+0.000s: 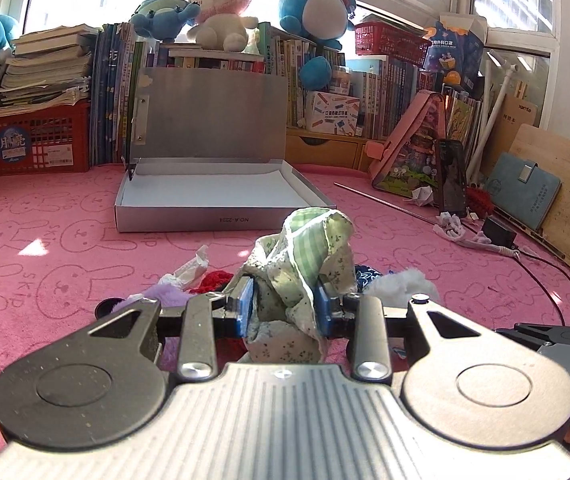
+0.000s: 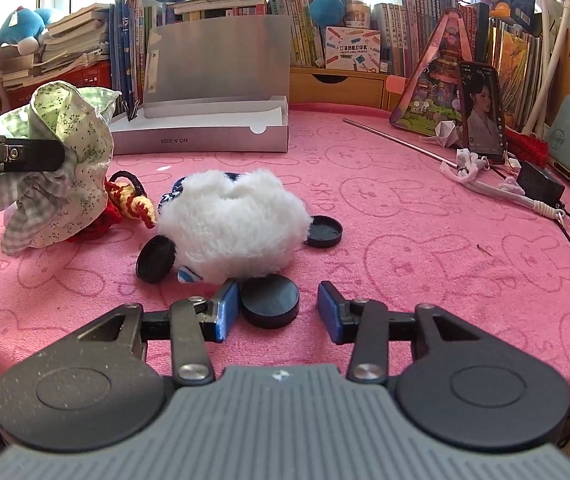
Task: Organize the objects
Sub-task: 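Lift the green gingham cloth up from the pile with the left gripper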
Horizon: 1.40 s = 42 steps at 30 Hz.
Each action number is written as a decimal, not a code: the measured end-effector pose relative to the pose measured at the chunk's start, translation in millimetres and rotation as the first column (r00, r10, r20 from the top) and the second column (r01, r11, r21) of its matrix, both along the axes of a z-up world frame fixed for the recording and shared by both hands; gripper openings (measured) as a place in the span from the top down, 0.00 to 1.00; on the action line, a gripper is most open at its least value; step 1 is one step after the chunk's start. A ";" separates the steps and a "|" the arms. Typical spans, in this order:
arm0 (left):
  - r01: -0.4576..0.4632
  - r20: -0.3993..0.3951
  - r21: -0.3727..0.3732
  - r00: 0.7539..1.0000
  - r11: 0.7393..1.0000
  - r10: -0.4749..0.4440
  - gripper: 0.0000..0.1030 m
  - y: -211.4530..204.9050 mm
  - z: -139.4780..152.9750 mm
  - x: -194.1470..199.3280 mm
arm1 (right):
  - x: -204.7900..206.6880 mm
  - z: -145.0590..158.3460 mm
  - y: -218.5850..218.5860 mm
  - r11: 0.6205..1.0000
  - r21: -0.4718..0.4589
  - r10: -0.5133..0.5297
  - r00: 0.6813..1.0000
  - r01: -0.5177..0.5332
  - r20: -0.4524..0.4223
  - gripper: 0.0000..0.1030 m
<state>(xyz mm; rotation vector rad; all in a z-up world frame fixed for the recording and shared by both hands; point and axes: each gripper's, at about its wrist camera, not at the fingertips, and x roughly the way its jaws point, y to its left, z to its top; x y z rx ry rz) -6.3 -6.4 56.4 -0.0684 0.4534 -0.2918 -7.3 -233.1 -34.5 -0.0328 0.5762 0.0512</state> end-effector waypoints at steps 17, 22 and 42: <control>-0.033 0.004 -0.017 0.999 0.999 0.033 0.64 6.3 2.1 10.9 | -14.7 14.7 -21.3 0.999 0.046 -0.016 1.000 0.017 -0.014 0.64; -0.054 0.025 -0.012 0.998 0.998 0.054 0.64 8.6 5.2 12.3 | -11.1 24.6 -22.7 0.998 0.059 -0.019 1.000 0.017 0.023 0.64; 0.042 -0.017 0.134 0.999 0.990 -0.040 0.38 -17.8 -29.5 9.6 | 1.5 30.4 -13.5 0.996 0.093 0.007 0.999 -0.010 0.040 0.64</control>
